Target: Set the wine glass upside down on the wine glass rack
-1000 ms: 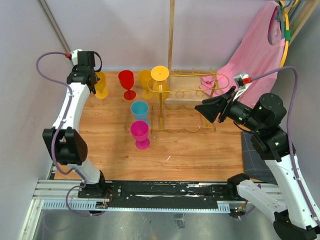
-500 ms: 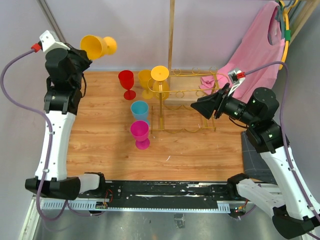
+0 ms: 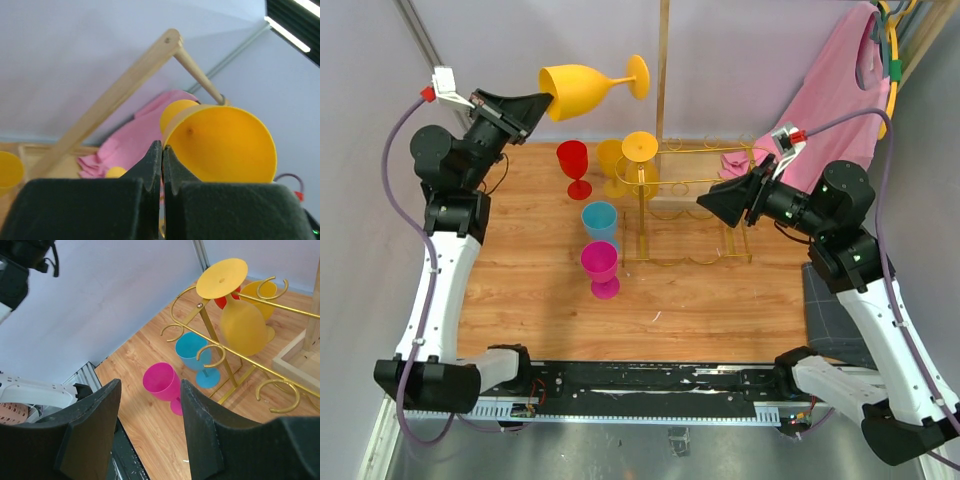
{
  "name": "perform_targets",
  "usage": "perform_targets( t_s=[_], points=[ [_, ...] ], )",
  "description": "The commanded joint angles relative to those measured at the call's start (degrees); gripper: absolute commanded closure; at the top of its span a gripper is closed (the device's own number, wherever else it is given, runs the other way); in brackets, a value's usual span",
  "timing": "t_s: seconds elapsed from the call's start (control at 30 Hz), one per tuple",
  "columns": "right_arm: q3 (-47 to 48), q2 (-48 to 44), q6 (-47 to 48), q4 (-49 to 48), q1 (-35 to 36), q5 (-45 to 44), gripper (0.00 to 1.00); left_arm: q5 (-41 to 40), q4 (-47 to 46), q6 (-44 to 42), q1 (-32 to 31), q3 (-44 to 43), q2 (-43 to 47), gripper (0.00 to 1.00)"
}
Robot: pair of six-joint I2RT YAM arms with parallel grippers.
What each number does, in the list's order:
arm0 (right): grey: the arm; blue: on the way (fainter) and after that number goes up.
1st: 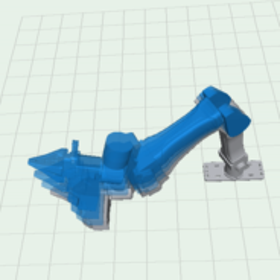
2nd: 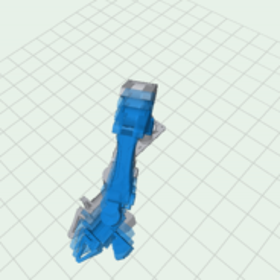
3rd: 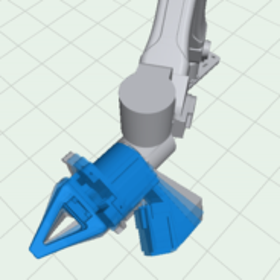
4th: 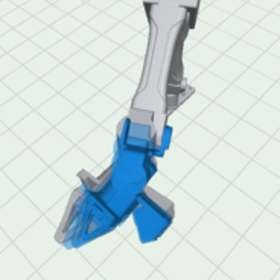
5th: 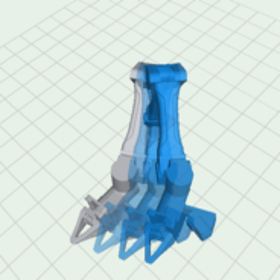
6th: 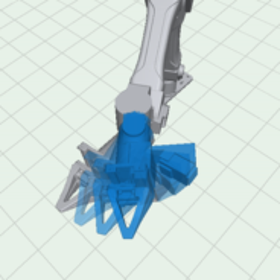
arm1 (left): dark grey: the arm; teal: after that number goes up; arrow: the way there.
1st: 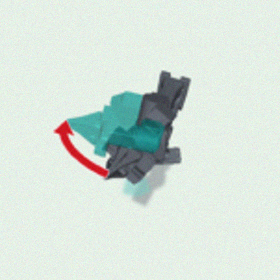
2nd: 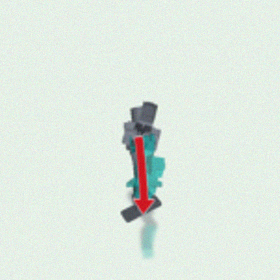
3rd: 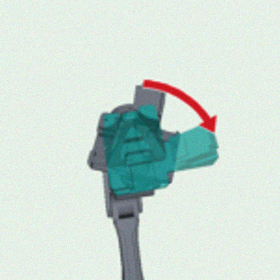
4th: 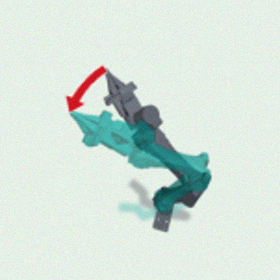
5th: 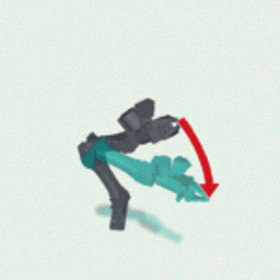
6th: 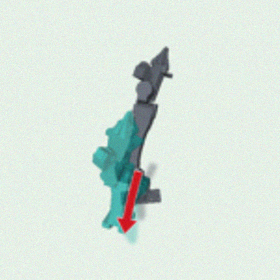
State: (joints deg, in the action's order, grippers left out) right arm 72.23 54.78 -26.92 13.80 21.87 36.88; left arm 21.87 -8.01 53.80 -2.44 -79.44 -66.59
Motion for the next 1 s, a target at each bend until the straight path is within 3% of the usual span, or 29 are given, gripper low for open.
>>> perform_targets(
  t_s=[0.0, 0.23, 0.4, 0.73, 0.83, 0.97],
  points=[
    [3.5, 1.6, 1.3, -2.7, -0.7, 2.9, 0.47, 15.5, -21.2, 16.1, 1.5, 3.5, -1.4, 1.00],
    [6.7, 6.3, -4.7, -13.3, -4.3, 12.3, 0.43, 23.9, -39.6, 32.9, 2.1, 5.1, -6.8, 1.00],
    [6.8, 11.0, -21.2, -32.8, -6.8, 19.4, 0.44, 24.9, -61.2, 50.4, 2.2, 7.7, -11.2, 1.00],
    [16.9, 29.0, -65.6, -83.1, -6.8, 22.2, 0.43, 22.7, -81.7, 68.0, 2.1, 5.2, -18.6, 1.00],
    [20.6, 33.5, -74.4, -90.9, -6.5, 19.5, 0.44, 20.5, -89.1, 74.5, 2.0, 3.9, -21.1, 1.00],
    [24.2, 36.8, -78.7, -94.6, -3.8, 17.8, 0.45, 20.4, -90.6, 75.6, 0.9, 3.3, -21.6, 1.00]
  ],
)
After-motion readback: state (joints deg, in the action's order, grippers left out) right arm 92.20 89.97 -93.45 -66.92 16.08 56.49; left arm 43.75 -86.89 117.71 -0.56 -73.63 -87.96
